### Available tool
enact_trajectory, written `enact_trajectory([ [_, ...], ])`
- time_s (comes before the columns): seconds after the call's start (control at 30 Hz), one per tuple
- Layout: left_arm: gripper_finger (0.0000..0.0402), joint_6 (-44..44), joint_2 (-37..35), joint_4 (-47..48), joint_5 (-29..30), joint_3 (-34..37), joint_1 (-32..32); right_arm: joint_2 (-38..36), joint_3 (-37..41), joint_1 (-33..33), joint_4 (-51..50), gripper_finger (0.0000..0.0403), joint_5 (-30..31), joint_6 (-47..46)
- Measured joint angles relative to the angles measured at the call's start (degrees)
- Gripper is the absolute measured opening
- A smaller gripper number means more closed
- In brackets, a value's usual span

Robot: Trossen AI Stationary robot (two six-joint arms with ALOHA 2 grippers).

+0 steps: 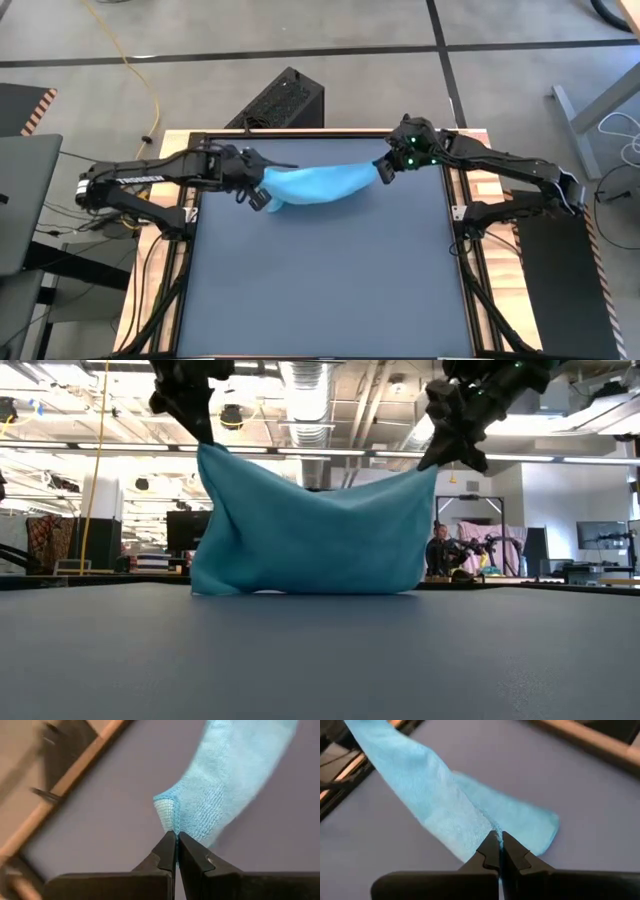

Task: Roll towel
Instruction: Fold the blue microfiber towel

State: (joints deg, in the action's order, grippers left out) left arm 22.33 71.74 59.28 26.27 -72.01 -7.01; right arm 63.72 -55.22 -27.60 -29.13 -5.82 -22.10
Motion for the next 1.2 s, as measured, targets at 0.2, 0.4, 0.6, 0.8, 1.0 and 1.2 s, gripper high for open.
enact_trajectory([
  [0.2, 0.0000, -11.1, 1.5, -6.5, 9.3, 0.0, -3.7, 0.0, 0.0, -8.1, 5.8, 0.0016, -0.2, 3.2],
  [0.4, 0.0000, -20.8, 1.1, -13.7, 19.0, 0.0, -8.8, 0.0, 0.0, -17.1, 5.9, 0.0016, -2.0, 8.1],
  [0.6, 0.0000, -23.5, 0.3, -19.5, 12.2, 0.0, -13.4, -0.1, 0.0, -20.3, 5.7, 0.0016, -5.6, 8.7],
  [0.8, 0.0000, -14.6, 0.1, -12.9, 1.5, 0.0, -11.9, -1.5, 0.0, -15.3, 1.4, 0.0016, -7.3, 5.7],
  [1.0, 0.0000, -4.7, 0.1, -3.0, -3.4, 0.0, -5.5, -4.6, 0.0, -7.0, -4.9, 0.0016, -7.4, 0.6],
  [1.2, 0.0000, 2.7, 0.1, 0.1, -4.9, 0.0, 1.5, -6.2, 0.0, -0.8, -12.3, 0.0016, -7.4, -3.4],
])
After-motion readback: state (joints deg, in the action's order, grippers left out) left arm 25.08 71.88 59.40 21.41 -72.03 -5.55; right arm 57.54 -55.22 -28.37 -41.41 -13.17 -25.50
